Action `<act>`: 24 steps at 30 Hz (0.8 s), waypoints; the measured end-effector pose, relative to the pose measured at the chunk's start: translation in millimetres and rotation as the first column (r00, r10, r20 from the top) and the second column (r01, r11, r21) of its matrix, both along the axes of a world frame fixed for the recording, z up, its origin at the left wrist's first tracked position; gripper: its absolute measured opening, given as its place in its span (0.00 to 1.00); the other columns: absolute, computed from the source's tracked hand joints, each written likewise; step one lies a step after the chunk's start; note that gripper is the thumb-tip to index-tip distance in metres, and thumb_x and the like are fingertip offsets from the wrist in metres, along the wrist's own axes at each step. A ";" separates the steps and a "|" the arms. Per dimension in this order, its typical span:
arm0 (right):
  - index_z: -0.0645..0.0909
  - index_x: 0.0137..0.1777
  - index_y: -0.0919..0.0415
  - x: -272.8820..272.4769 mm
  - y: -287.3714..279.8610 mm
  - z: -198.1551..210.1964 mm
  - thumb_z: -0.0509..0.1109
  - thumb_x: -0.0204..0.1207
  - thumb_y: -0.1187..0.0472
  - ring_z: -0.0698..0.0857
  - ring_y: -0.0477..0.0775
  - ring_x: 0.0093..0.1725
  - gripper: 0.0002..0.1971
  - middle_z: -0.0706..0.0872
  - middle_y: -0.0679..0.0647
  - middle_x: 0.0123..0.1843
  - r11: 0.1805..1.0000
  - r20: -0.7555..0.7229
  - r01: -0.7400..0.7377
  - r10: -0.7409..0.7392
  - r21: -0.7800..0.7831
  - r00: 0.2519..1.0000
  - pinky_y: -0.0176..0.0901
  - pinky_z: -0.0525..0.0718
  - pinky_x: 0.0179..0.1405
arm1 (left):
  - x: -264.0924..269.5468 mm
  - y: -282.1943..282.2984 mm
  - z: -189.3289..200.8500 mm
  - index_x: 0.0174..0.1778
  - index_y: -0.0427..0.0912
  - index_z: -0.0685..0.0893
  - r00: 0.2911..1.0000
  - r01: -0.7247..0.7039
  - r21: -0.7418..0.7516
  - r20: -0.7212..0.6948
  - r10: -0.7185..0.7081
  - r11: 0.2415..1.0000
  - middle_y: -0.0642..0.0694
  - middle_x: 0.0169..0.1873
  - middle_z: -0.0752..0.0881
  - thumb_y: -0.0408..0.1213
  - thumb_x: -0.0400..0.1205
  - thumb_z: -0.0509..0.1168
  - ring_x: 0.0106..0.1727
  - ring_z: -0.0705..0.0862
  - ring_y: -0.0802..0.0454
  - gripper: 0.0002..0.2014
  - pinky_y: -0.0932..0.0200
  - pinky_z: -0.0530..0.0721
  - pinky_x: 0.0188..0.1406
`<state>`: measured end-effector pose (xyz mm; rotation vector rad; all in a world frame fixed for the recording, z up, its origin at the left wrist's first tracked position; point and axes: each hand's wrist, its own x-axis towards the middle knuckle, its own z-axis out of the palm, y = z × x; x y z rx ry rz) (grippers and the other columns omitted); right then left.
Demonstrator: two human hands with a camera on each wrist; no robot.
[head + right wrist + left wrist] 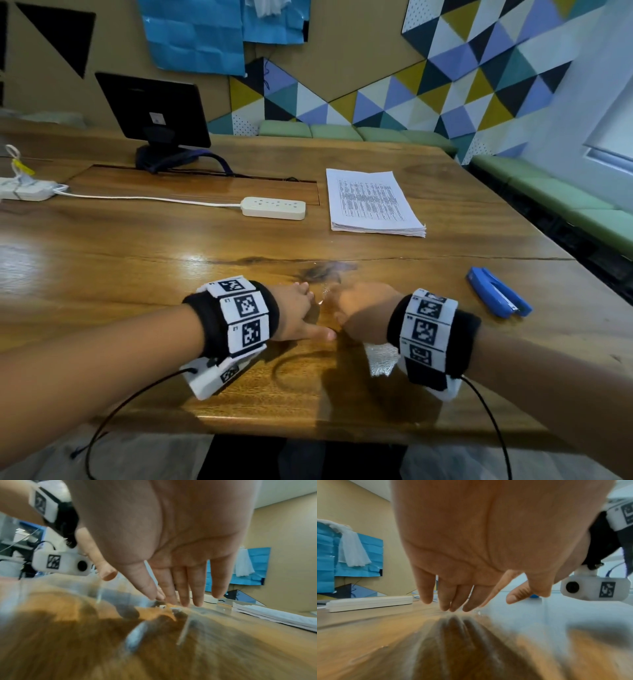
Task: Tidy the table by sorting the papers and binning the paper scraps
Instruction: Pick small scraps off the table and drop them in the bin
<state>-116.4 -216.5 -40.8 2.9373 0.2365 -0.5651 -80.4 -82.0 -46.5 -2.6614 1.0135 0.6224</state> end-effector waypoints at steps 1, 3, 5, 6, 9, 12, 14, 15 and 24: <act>0.77 0.66 0.58 1.9 -5.0 3.6 0.57 0.82 0.60 0.82 0.54 0.60 0.15 0.82 0.56 0.64 0.998 0.055 0.009 -0.012 0.064 0.998 0.46 0.82 0.61 | 3.5 4.2 1.5 0.75 0.43 0.70 1.000 0.004 -0.051 0.007 -0.004 0.999 0.41 0.77 0.69 0.68 0.78 0.48 0.74 0.73 0.45 0.38 0.47 0.74 0.72; 0.83 0.55 0.57 4.3 -17.0 7.0 0.57 0.80 0.64 0.83 0.46 0.46 0.13 0.84 0.50 0.52 0.976 0.084 0.038 -0.057 0.214 0.995 0.36 0.83 0.47 | 8.4 13.6 4.8 0.58 0.47 0.81 1.000 -0.001 -0.179 0.023 0.005 0.984 0.45 0.58 0.85 0.62 0.80 0.53 0.56 0.84 0.48 0.25 0.48 0.83 0.58; 0.85 0.54 0.57 7.8 -22.5 6.8 0.59 0.80 0.68 0.75 0.37 0.36 0.14 0.81 0.44 0.44 0.953 0.001 0.058 -0.061 0.297 0.998 0.26 0.72 0.33 | 10.5 17.9 5.3 0.51 0.47 0.84 0.999 -0.038 -0.302 -0.008 0.037 0.952 0.48 0.50 0.88 0.52 0.82 0.58 0.49 0.84 0.52 0.15 0.55 0.83 0.54; 0.85 0.56 0.58 9.3 -21.7 6.2 0.59 0.80 0.69 0.74 0.37 0.35 0.14 0.81 0.43 0.42 0.947 -0.049 0.073 -0.061 0.314 0.997 0.25 0.70 0.32 | 10.7 17.4 4.0 0.51 0.47 0.85 0.998 -0.062 -0.334 -0.046 0.050 0.941 0.50 0.50 0.88 0.47 0.83 0.60 0.48 0.83 0.54 0.12 0.58 0.81 0.53; 0.85 0.57 0.58 13.4 -17.8 -0.7 0.58 0.81 0.67 0.76 0.43 0.46 0.15 0.86 0.50 0.55 0.949 0.031 -0.003 -0.007 0.316 0.999 0.30 0.71 0.48 | 12.8 8.4 -0.9 0.56 0.48 0.85 0.987 -0.093 -0.361 -0.153 0.040 0.928 0.49 0.54 0.87 0.43 0.82 0.62 0.52 0.82 0.53 0.11 0.58 0.81 0.57; 0.85 0.51 0.58 24.7 -19.0 -7.2 0.58 0.78 0.66 0.80 0.51 0.52 0.13 0.85 0.54 0.57 0.945 0.126 -0.048 0.007 0.322 0.992 0.43 0.79 0.57 | 21.9 -5.6 -3.3 0.60 0.43 0.83 0.991 -0.101 -0.350 -0.119 0.063 0.931 0.43 0.57 0.83 0.43 0.83 0.61 0.55 0.82 0.46 0.13 0.55 0.79 0.55; 0.86 0.52 0.57 33.2 -19.6 -4.9 0.59 0.78 0.66 0.83 0.55 0.55 0.14 0.85 0.53 0.58 0.950 0.125 -0.025 -0.015 0.313 0.992 0.48 0.81 0.60 | 27.9 -10.6 0.1 0.62 0.41 0.82 0.993 -0.102 -0.358 -0.088 0.075 0.928 0.42 0.58 0.83 0.41 0.84 0.60 0.58 0.81 0.45 0.14 0.55 0.78 0.56; 0.86 0.53 0.55 36.8 -21.5 -3.8 0.59 0.78 0.66 0.84 0.54 0.55 0.14 0.86 0.52 0.58 0.947 0.127 -0.006 -0.036 0.321 0.991 0.47 0.82 0.60 | 30.4 -10.9 1.7 0.63 0.42 0.82 0.992 -0.111 -0.371 -0.095 0.081 0.922 0.44 0.58 0.83 0.41 0.84 0.59 0.58 0.82 0.46 0.14 0.55 0.78 0.56; 0.78 0.70 0.55 43.8 -22.0 -12.2 0.64 0.78 0.66 0.82 0.52 0.57 0.20 0.81 0.54 0.65 0.948 0.135 0.059 -0.105 0.312 0.985 0.38 0.79 0.57 | 45.0 13.7 -5.1 0.59 0.44 0.80 0.972 -0.231 -0.469 -0.081 0.219 0.852 0.48 0.55 0.85 0.39 0.81 0.65 0.56 0.83 0.51 0.12 0.61 0.79 0.53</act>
